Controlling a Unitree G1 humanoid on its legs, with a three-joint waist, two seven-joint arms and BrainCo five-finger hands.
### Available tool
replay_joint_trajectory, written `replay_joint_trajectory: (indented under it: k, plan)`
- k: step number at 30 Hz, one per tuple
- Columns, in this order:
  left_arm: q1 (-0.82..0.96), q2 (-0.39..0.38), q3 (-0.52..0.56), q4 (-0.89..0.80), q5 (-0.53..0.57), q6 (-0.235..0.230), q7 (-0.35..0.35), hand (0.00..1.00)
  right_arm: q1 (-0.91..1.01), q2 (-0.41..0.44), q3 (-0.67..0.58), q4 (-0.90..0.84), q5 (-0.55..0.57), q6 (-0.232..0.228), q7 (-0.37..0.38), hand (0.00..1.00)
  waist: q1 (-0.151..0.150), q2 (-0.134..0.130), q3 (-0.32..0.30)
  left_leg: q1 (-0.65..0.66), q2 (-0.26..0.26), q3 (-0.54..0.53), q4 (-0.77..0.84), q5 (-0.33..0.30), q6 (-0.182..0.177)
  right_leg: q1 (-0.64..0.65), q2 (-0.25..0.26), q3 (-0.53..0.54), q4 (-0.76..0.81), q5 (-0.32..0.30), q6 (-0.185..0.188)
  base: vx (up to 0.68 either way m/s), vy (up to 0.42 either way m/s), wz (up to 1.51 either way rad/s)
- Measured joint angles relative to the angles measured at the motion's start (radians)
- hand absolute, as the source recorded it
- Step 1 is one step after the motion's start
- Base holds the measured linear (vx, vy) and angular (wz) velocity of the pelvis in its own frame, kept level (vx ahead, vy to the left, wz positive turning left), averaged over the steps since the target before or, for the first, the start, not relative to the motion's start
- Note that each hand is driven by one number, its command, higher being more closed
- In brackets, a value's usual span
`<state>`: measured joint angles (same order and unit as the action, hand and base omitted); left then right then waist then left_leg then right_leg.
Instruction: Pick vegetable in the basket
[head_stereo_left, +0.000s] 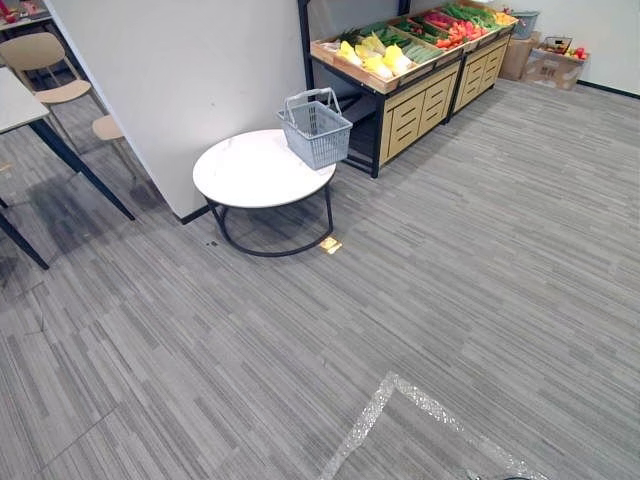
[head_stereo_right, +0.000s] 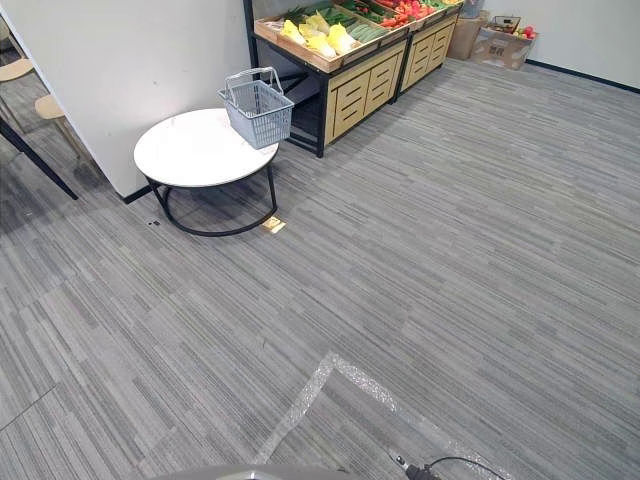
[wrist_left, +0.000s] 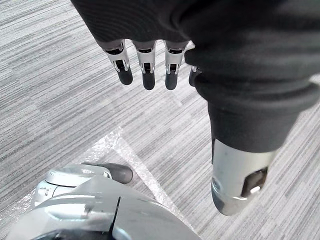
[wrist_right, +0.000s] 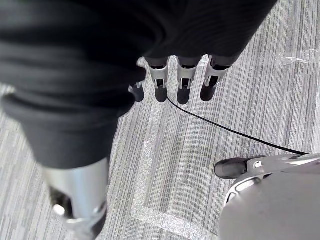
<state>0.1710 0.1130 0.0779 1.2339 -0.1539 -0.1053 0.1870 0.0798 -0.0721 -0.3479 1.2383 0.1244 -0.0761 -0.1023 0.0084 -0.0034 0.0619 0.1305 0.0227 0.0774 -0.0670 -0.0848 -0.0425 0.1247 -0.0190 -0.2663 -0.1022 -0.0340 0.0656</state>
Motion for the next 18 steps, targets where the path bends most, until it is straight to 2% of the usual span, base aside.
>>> replay_joint_trajectory:
  k: [18]
  plan:
    - [-0.003, 0.001, 0.009, 0.001, 0.0, 0.006, -0.019, 0.0, 0.003, 0.008, -0.038, 0.001, 0.003, 0.002, 0.003, 0.0, 0.019, 0.0, -0.001, 0.012, 0.003, 0.024, 0.0, -0.001, -0.001, 0.002, 0.003, 0.021, 0.0, 0.001, 0.001, -0.02, 0.0, -0.04]
